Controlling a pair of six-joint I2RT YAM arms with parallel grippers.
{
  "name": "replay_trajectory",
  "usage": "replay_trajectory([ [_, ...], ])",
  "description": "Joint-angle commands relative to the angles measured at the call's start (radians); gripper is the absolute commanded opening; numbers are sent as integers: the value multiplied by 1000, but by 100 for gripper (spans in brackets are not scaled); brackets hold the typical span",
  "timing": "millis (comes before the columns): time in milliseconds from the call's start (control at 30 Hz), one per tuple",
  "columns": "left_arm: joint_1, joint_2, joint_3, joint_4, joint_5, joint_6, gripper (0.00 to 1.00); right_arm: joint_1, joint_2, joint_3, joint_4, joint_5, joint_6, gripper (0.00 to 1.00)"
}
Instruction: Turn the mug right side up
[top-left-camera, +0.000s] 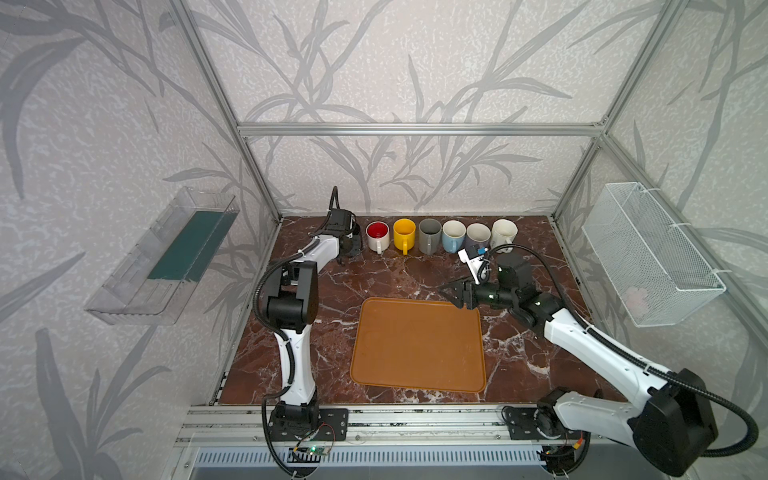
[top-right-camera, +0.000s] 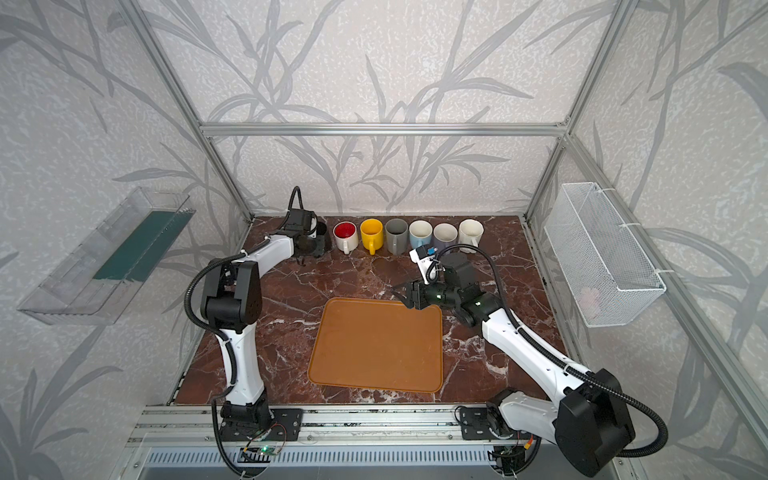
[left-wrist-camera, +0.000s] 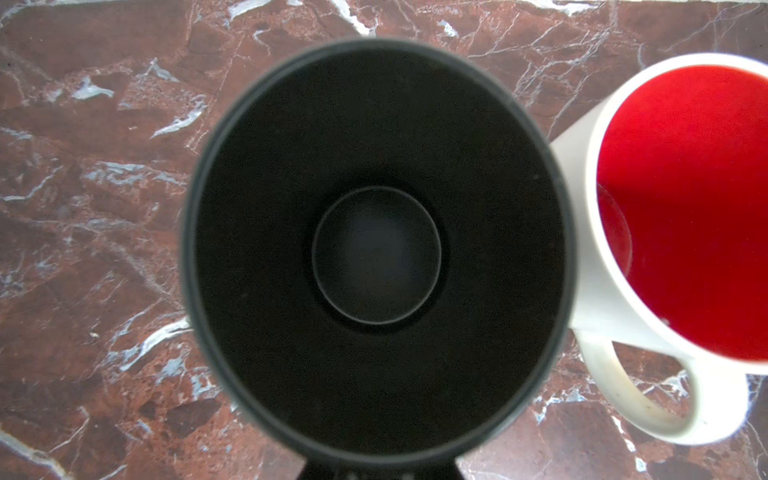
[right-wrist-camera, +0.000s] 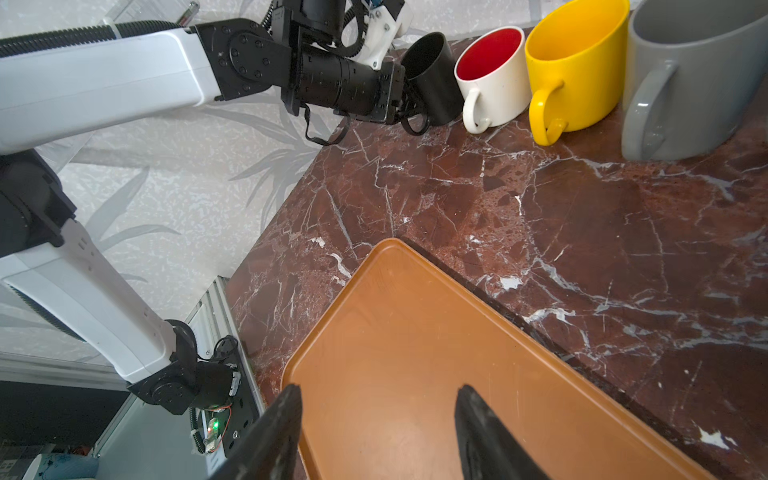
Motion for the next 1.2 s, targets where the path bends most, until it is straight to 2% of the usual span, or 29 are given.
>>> replay_trajectory([
  [0,3,3,43,24,5,17,0,-4,9,14,-7,17,-6,60],
  [167,3,0,56,4,18,16,20,-4,30,19,-6,10,-2,60],
  [367,3,-9,74,-18,21,14,28,-4,37,25,-5,12,-2,60],
  [500,4,-32,79,-38,13,20,41,-7,46,19,-7,55,-10,60],
  [733,5,-105,68,-74,-15,45,51,-11,73,2,21,65,12,60],
  [933,5,-213,-30,-35,-27,34,65,-22,57,2,-3,108,7,60],
  [1167,4,-359,-173,19,-71,27,69,-78,-2,-31,-12,164,6,60],
])
